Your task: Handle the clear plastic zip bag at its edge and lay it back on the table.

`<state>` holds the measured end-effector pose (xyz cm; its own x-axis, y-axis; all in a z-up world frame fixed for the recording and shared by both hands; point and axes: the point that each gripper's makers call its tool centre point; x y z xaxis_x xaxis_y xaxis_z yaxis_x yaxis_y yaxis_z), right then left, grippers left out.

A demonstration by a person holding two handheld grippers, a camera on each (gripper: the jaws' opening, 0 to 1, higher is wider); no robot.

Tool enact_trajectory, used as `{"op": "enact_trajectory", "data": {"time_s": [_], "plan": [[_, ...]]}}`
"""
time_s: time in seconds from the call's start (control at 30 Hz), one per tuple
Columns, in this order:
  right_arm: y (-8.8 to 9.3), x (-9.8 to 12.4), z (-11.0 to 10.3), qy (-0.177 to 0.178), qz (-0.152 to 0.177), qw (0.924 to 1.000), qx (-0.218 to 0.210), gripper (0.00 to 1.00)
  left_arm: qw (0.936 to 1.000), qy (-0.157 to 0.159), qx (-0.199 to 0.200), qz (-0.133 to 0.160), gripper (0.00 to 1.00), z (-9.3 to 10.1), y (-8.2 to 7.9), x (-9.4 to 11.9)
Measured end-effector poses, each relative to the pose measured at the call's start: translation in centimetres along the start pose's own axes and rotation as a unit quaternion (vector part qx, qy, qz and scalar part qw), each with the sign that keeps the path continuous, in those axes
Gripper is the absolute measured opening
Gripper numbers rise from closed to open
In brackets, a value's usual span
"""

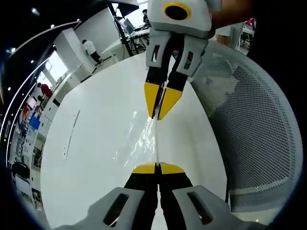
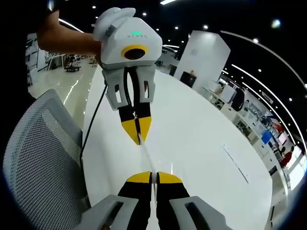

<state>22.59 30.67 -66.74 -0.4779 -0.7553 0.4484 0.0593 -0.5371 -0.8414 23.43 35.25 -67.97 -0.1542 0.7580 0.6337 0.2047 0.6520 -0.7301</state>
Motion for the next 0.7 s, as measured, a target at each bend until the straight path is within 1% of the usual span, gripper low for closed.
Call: {"op": "enact_trajectory", "data": {"time_s": [0.4, 0.7], "plan": [[0.04, 0.01, 0.13, 0.002, 0.001, 1.0000, -0.002, 0.00, 1.0000, 0.001, 0.000, 0.000, 0.00, -0.01, -0.06, -0.03], [0.23, 0.03, 0.07, 0.003, 0.002, 1.0000, -0.006, 0.00, 1.0000, 0.001, 0.002, -0.002, 0.00, 0.06, 0.20, 0.00]]}}
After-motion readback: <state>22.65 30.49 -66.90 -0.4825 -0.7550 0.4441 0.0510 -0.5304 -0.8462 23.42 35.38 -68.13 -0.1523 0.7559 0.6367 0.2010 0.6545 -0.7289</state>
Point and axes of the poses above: the point that each gripper's makers call its tool centre point, and the gripper's own axes: x roughly backward along the fingers, z roughly to its right, y roughly out of its underside, and after that the axes turned 12 degrees about z, right-handed
